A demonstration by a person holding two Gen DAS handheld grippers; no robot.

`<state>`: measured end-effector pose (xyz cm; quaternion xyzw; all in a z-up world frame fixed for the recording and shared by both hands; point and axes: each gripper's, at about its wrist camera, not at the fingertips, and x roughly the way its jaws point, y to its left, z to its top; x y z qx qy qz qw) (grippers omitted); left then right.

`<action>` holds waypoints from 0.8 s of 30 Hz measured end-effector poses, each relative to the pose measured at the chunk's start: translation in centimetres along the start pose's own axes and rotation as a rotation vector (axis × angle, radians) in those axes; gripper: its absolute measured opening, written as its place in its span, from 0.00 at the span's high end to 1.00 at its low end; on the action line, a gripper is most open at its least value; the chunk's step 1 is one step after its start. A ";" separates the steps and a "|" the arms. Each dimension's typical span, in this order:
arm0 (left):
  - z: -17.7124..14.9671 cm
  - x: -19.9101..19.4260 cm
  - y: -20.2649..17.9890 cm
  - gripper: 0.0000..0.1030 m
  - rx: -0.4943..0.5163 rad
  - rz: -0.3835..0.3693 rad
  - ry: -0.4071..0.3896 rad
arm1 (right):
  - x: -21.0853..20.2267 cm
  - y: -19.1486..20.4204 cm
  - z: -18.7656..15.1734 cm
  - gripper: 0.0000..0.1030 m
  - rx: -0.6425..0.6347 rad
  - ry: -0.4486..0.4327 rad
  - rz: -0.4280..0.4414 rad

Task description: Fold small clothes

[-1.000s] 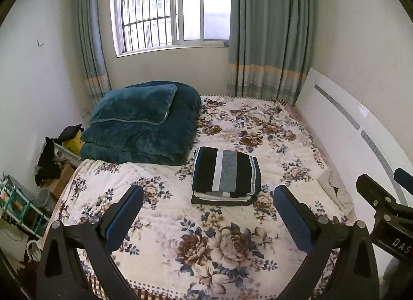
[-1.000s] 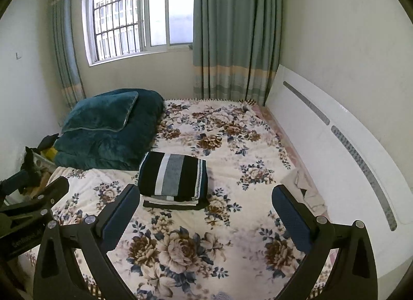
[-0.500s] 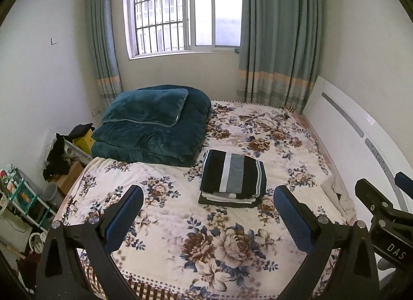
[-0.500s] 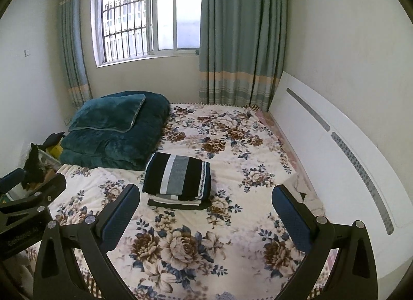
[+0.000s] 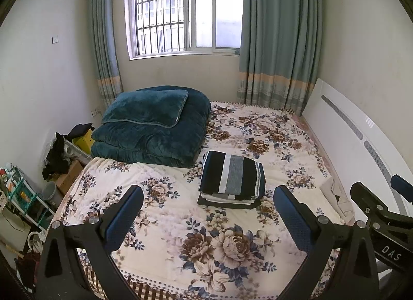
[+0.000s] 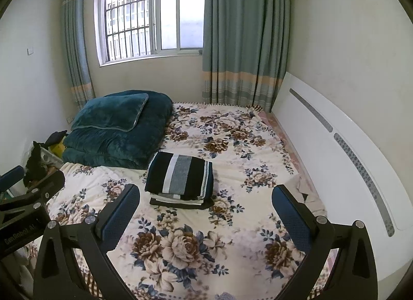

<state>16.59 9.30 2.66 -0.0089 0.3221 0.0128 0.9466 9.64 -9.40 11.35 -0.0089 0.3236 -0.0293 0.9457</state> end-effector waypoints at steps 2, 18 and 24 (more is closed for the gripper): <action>0.0 0.0 0.0 0.00 0.000 0.001 0.000 | -0.1 0.0 -0.1 0.00 0.001 -0.002 -0.003; 0.2 -0.2 -0.1 0.00 -0.003 -0.006 -0.002 | 0.1 -0.1 0.1 0.00 0.002 -0.002 0.002; 0.4 -0.3 -0.3 0.00 0.000 -0.007 -0.005 | 0.2 -0.2 0.1 0.00 0.003 -0.004 0.003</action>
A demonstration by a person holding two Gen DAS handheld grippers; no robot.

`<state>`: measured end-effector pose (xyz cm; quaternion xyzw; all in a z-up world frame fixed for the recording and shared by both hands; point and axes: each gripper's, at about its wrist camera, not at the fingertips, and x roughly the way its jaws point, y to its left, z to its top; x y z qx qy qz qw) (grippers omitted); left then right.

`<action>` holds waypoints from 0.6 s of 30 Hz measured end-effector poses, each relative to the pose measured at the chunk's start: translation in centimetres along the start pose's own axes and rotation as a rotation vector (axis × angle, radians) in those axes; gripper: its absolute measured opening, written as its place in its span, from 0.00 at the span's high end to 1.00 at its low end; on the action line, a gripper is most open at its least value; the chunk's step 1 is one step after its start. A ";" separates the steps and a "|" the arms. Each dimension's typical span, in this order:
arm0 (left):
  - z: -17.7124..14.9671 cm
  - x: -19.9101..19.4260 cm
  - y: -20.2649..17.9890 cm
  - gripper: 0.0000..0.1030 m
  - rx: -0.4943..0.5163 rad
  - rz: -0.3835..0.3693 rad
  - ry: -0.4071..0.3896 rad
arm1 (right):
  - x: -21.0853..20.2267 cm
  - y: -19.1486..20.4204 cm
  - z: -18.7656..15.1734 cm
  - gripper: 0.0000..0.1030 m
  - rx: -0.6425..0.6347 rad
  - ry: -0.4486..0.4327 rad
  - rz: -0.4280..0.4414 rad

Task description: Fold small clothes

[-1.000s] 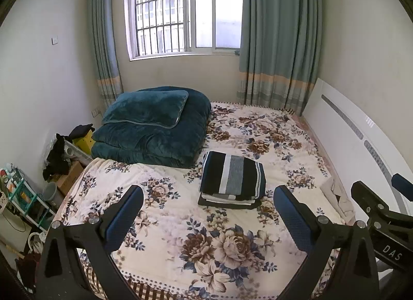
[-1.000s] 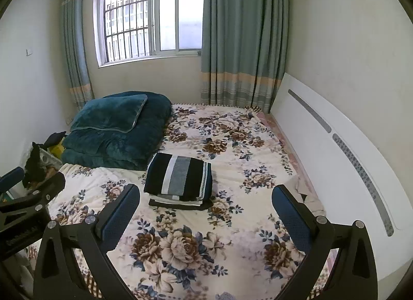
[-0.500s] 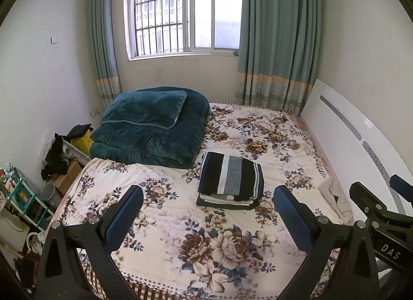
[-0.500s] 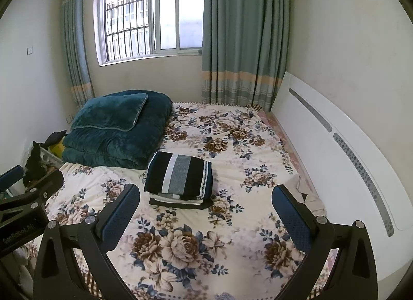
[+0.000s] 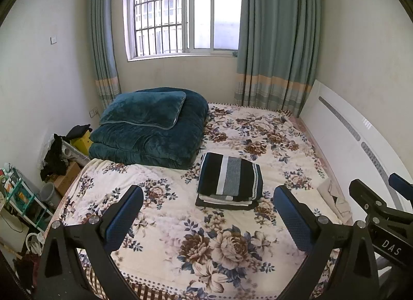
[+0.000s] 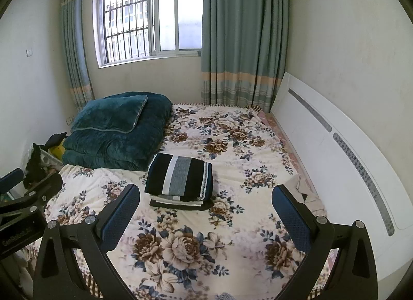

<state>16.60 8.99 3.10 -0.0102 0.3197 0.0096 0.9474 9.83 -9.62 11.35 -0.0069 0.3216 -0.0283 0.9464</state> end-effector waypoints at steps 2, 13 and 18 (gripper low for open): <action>-0.1 0.0 0.1 0.00 -0.002 -0.001 0.001 | -0.1 0.0 0.0 0.00 0.001 -0.001 -0.001; 0.4 0.2 -0.6 0.00 -0.005 -0.002 -0.003 | -0.1 0.1 -0.1 0.00 0.002 -0.001 -0.002; 0.3 0.1 -0.5 0.00 -0.005 -0.002 -0.003 | -0.1 0.0 -0.2 0.00 0.004 -0.003 -0.001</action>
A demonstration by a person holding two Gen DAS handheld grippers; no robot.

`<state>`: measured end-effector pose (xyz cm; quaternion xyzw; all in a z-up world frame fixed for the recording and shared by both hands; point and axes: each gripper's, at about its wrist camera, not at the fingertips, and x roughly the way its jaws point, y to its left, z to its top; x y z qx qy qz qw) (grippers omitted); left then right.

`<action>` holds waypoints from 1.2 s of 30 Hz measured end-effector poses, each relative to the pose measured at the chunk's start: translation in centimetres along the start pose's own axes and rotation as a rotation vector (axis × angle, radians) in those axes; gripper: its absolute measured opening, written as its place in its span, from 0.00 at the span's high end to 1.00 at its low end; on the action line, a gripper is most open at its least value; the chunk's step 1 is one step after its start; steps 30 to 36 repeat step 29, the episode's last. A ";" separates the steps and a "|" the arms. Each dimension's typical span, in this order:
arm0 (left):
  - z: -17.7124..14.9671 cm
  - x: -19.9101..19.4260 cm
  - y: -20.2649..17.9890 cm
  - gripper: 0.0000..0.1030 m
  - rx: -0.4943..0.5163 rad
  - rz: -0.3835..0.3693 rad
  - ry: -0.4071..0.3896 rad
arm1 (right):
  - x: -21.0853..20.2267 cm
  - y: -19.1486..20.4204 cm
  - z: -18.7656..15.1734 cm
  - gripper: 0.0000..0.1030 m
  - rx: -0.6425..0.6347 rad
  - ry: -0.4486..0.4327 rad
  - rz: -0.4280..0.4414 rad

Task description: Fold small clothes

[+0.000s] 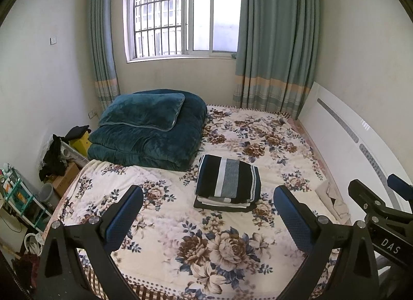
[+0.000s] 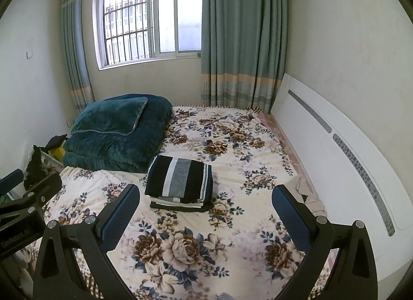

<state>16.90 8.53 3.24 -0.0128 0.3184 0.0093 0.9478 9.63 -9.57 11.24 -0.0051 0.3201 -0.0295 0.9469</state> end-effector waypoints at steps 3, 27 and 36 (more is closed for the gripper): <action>0.0 0.0 0.0 0.00 -0.001 0.001 -0.001 | -0.1 0.0 -0.2 0.00 0.001 0.002 -0.001; 0.0 0.0 -0.2 0.00 -0.005 0.009 -0.005 | -0.3 0.4 0.6 0.00 0.006 -0.007 -0.005; 0.4 0.0 -0.4 0.00 -0.003 0.009 -0.008 | -0.5 0.4 0.4 0.00 0.009 -0.008 -0.006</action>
